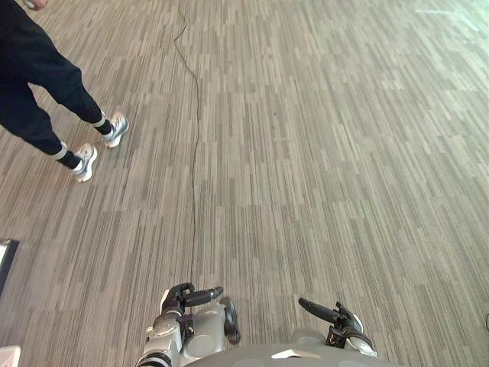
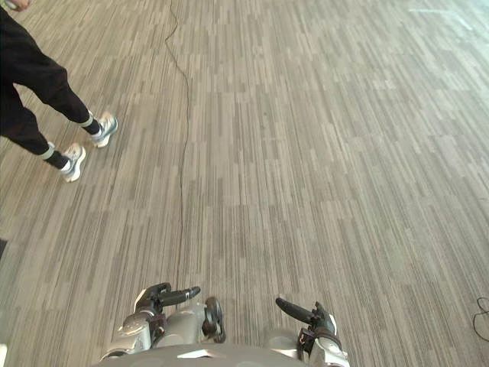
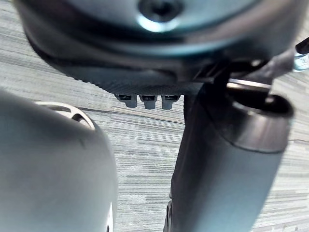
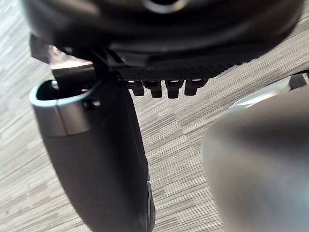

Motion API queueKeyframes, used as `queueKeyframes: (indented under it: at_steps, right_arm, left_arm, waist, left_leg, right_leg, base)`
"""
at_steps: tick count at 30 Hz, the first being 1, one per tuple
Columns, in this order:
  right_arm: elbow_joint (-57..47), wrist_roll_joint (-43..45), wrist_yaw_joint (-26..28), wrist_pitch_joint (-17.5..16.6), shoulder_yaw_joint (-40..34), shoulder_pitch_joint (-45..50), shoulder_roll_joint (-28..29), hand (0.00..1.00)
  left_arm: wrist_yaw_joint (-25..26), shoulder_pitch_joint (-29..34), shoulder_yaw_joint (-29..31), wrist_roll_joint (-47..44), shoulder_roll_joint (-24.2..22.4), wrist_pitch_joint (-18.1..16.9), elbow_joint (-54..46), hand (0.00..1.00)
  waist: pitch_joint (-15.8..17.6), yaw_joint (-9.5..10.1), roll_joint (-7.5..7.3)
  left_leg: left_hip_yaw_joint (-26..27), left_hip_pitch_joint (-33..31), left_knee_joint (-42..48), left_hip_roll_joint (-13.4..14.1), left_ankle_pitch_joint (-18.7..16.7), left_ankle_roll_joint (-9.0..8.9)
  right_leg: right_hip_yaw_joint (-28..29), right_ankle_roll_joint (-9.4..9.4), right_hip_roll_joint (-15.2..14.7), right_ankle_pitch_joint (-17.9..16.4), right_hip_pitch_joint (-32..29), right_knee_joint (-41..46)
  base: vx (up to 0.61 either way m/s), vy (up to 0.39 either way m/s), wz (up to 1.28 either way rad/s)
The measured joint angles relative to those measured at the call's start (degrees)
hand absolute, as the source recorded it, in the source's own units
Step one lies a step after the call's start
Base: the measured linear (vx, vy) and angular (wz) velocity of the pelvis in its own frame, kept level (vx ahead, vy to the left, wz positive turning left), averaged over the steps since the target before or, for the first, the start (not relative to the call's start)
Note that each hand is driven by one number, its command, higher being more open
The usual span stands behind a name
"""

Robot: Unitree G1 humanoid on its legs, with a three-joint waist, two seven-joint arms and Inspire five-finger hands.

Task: Pick up cushions and gather them together orderly.

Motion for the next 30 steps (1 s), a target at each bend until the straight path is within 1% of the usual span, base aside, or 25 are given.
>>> queueKeyframes:
  at_steps: [1,2,3,4,5,7,8,9,11,12,13,15,17,18,20,21,22,23,24,25,26,27,28,29,30]
  right_arm:
    - [0.56,0.06,0.06,0.22,-0.16,0.48,0.18,1.0]
    - [1.09,0.2,0.18,0.14,-0.94,0.39,0.12,1.0]
    - [0.92,-0.26,0.19,-0.14,-1.64,-1.05,-0.35,1.0]
    - [0.99,-0.49,0.51,-0.14,-3.18,-1.15,-0.03,1.0]
    - [0.94,-0.48,0.67,-0.12,-4.0,-1.06,0.2,1.0]
    - [0.29,-1.11,0.71,0.0,-4.66,-0.34,0.33,1.0]
    - [-0.65,-1.24,0.61,0.57,-4.62,0.46,0.31,1.0]
    - [-1.91,-1.35,0.58,1.1,-4.58,1.64,0.23,1.0]
    - [-2.59,-1.28,0.41,1.47,-4.1,2.6,0.2,1.0]
    - [-3.3,-0.89,0.13,1.38,-3.84,3.63,0.73,1.0]
    - [-3.48,-0.85,-0.11,1.43,-3.84,4.24,0.95,1.0]
    - [-3.53,-0.57,-0.45,1.56,-3.53,5.56,1.07,1.0]
    - [-3.54,-0.18,-0.59,1.6,-3.56,5.33,1.06,1.0]
    - [-3.49,-0.17,-0.63,1.59,-3.56,5.23,1.24,1.0]
    - [-3.05,-0.17,-0.7,1.37,-3.3,4.57,0.99,1.0]
    - [-2.11,-0.18,-0.77,1.34,-2.85,4.12,0.77,1.0]
    - [-1.24,-0.2,-0.82,1.4,-2.28,3.59,0.77,1.0]
    - [-1.32,-0.27,-0.83,1.33,-1.89,3.55,1.93,1.0]
    - [-1.42,-0.38,-0.69,1.3,-1.88,3.64,2.65,1.0]
    - [-1.75,-0.34,-0.54,1.25,-2.1,4.01,3.5,1.0]
    - [-2.43,-0.27,-0.62,1.36,-2.57,4.22,4.6,1.0]
    - [-3.29,-0.46,-0.5,1.31,-1.89,4.2,5.07,1.0]
    - [-4.41,-0.34,-0.11,1.04,-1.62,3.97,4.99,1.0]
    - [-4.86,-0.3,-0.12,1.02,-1.64,3.9,5.0,1.0]
    - [-6.4,-0.39,-0.14,0.75,-1.6,3.94,4.69,1.0]
  left_arm:
    - [-0.05,-0.19,0.05,0.06,0.25,0.03,0.21,1.0]
    - [-0.01,-0.6,0.23,0.06,-0.47,-0.03,0.65,1.0]
    - [-0.12,-1.4,0.55,0.1,-1.47,-0.03,1.34,1.0]
    - [-0.2,-1.64,0.6,0.48,-1.91,0.04,2.16,1.0]
    - [-0.21,-1.61,0.65,0.52,-1.98,0.05,2.21,1.0]
    - [-0.24,-1.7,2.55,0.62,-3.24,0.0,1.72,1.0]
    - [-0.2,-1.68,4.19,0.61,-4.36,0.02,0.64,1.0]
    - [-0.37,-1.62,5.8,0.5,-5.39,0.01,-0.78,1.0]
    - [-0.21,-1.17,7.59,0.4,-5.81,0.03,-3.35,1.0]
    - [-0.2,-0.94,7.99,0.29,-5.75,-0.09,-5.13,1.0]
    - [-0.24,-0.84,8.11,0.21,-5.8,-0.27,-5.98,1.0]
    - [-0.35,0.01,8.46,-0.55,-6.22,-1.47,-8.51,1.0]
    - [-0.38,-0.05,8.64,-0.59,-7.01,-1.93,-9.09,1.0]
    - [-0.44,-0.07,8.58,-0.62,-7.56,-2.15,-9.06,1.0]
    - [-0.63,-0.33,8.14,-0.84,-8.38,-3.01,-9.32,1.0]
    - [-0.72,-0.68,7.82,-1.24,-8.36,-3.02,-9.01,1.0]
    - [-0.83,-0.93,7.42,-1.71,-7.81,-2.95,-8.48,1.0]
    - [-0.91,-0.85,7.24,-1.74,-7.0,-2.83,-8.4,1.0]
    - [-0.86,-0.86,7.24,-1.85,-6.69,-2.61,-8.39,1.0]
    - [-0.78,-0.91,7.26,-1.9,-6.3,-2.42,-8.31,1.0]
    - [-0.11,-1.05,7.24,-2.81,-5.62,-1.98,-8.32,1.0]
    - [0.55,-1.37,7.23,-2.98,-4.84,-1.57,-8.08,1.0]
    - [1.34,-1.44,7.14,-2.98,-4.04,-0.98,-6.31,1.0]
    - [1.47,-1.4,7.06,-2.98,-3.95,-0.81,-5.8,1.0]
    - [1.86,-1.4,6.69,-2.96,-3.89,-0.23,-5.28,1.0]
  waist:
    - [0.18,-0.41,-0.79]
    - [0.59,-0.73,0.29]
    - [1.41,-0.4,2.35]
    - [1.56,-0.58,2.69]
    - [1.49,-0.68,2.81]
    - [1.12,-0.97,3.5]
    - [1.34,-1.17,3.9]
    - [1.38,-0.95,4.48]
    - [1.5,-0.1,4.68]
    - [1.65,0.3,3.99]
    - [1.5,0.64,3.72]
    - [0.92,1.69,2.95]
    - [1.04,2.1,3.04]
    - [1.04,2.63,2.94]
    - [0.71,3.78,3.53]
    - [0.55,4.38,3.84]
    - [0.38,4.96,3.23]
    - [-0.7,5.26,2.11]
    - [-1.25,5.09,1.33]
    - [-1.63,4.87,0.6]
    - [-1.72,5.17,-0.99]
    - [-1.27,5.12,-2.69]
    - [-0.9,4.26,-2.78]
    - [-0.77,3.93,-2.56]
    - [-0.41,3.26,-1.77]
  left_leg:
    - [-1.2,1.9,-0.63,-0.47,-0.75,-1.69]
    - [-1.82,3.3,-1.21,0.56,-1.03,-2.62]
    - [-1.92,4.13,-1.29,2.2,0.74,-5.08]
    - [-2.71,5.65,-0.39,2.82,2.75,-6.71]
    - [-3.16,5.87,0.78,3.26,3.29,-7.24]
    - [-5.57,3.6,11.69,6.21,4.7,-9.27]
    - [-8.02,-1.63,25.4,8.83,8.17,-11.84]
    - [-9.09,-8.74,41.07,12.27,10.28,-12.28]
    - [-5.86,-16.15,56.21,16.96,8.36,-11.92]
    - [-3.25,-20.13,58.1,17.97,6.05,-10.02]
    - [-1.91,-21.95,57.26,17.94,5.08,-9.28]
    - [2.72,-27.58,46.39,15.9,2.51,-7.27]
    - [3.48,-29.13,31.36,12.04,2.69,-7.08]
    - [2.49,-29.13,18.03,8.67,4.83,-7.55]
    - [-2.02,-31.32,6.62,6.56,8.59,-8.49]
    - [-4.04,-31.82,5.98,6.49,10.65,-7.52]
    - [-5.57,-31.1,7.21,5.54,15.08,-6.42]
    - [-6.65,-31.36,10.19,4.35,16.57,-4.92]
    - [-6.42,-32.15,13.19,3.95,14.45,-3.27]
    - [-5.43,-32.26,15.37,3.67,11.93,-2.68]
    - [-2.8,-30.21,17.45,2.84,8.24,-2.18]
    - [-0.29,-26.38,18.17,1.52,4.43,-1.64]
    - [0.6,-22.18,18.83,1.01,1.17,-1.45]
    - [0.78,-20.88,18.77,1.09,0.46,-1.32]
    - [1.66,-16.22,17.26,1.62,-1.36,-1.68]
  right_leg:
    - [1.65,-0.63,0.19,9.32,0.3,-1.27]
    - [2.4,-5.14,1.31,12.92,0.44,-0.36]
    - [2.58,-6.02,2.77,8.25,-1.21,5.48]
    - [2.4,-7.17,2.75,3.87,-2.15,12.06]
    - [2.07,-7.4,2.7,2.37,-2.1,13.82]
    - [0.33,-7.8,3.17,-3.44,0.76,16.45]
    - [-0.7,-7.86,3.76,-6.01,4.1,15.75]
    - [-1.1,-7.89,4.95,-7.53,7.79,14.17]
    - [-1.12,-8.13,6.95,-8.97,14.49,10.24]
    - [-1.02,-8.78,7.34,-9.69,19.77,6.6]
    - [-0.95,-8.79,7.35,-9.78,21.82,4.93]
    - [-0.29,-7.91,7.15,-9.19,28.08,-0.93]
    - [0.69,-6.9,6.48,-9.04,31.77,-3.19]
    - [2.36,-5.73,5.8,-9.0,34.18,-4.66]
    - [6.45,-3.76,6.01,-9.83,37.31,-7.79]
    - [8.45,-2.89,6.07,-10.51,38.68,-8.41]
    - [10.83,-1.96,5.17,-11.58,39.84,-8.04]
    - [14.22,-1.09,3.44,-13.13,39.05,-5.45]
    - [15.89,-0.94,2.54,-13.59,37.53,-2.17]
    - [16.57,-0.23,1.4,-14.0,35.67,2.23]
    - [17.47,1.16,-0.37,-14.16,29.88,17.16]
    - [17.32,7.97,-3.39,-8.8,22.39,35.16]
    - [14.6,7.22,-5.96,-8.03,17.01,47.59]
    - [13.37,6.15,-6.42,-8.58,15.93,49.55]
    - [8.71,2.94,-7.8,-10.45,12.69,52.42]
  base:
    - [0.47,-0.185,0.49]
    - [0.74,-0.292,0.04]
    - [0.62,-0.242,-0.19]
    - [0.73,-0.292,-0.26]
    - [0.58,-0.242,0.0]
    - [0.49,-0.207,0.21]
    - [0.47,-0.228,0.38]
    - [0.54,-0.263,0.27]
    - [0.48,-0.197,-0.02]
    - [0.43,-0.122,-0.04]
    - [0.49,-0.119,0.03]
    - [0.37,-0.048,-0.1]
    - [0.42,0.027,-0.34]
    - [0.51,0.108,-0.52]
    - [0.66,0.194,-0.96]
    - [0.6,0.21,-1.16]
    - [0.65,0.226,-1.14]
    - [0.63,0.215,-1.04]
    - [0.75,0.262,-0.78]
    - [0.61,0.217,-0.64]
    - [0.72,0.272,-0.79]
    - [0.7,0.245,-0.89]
    - [0.57,0.203,-0.62]
    - [0.48,0.127,-0.41]
    - [0.62,0.113,-0.4]
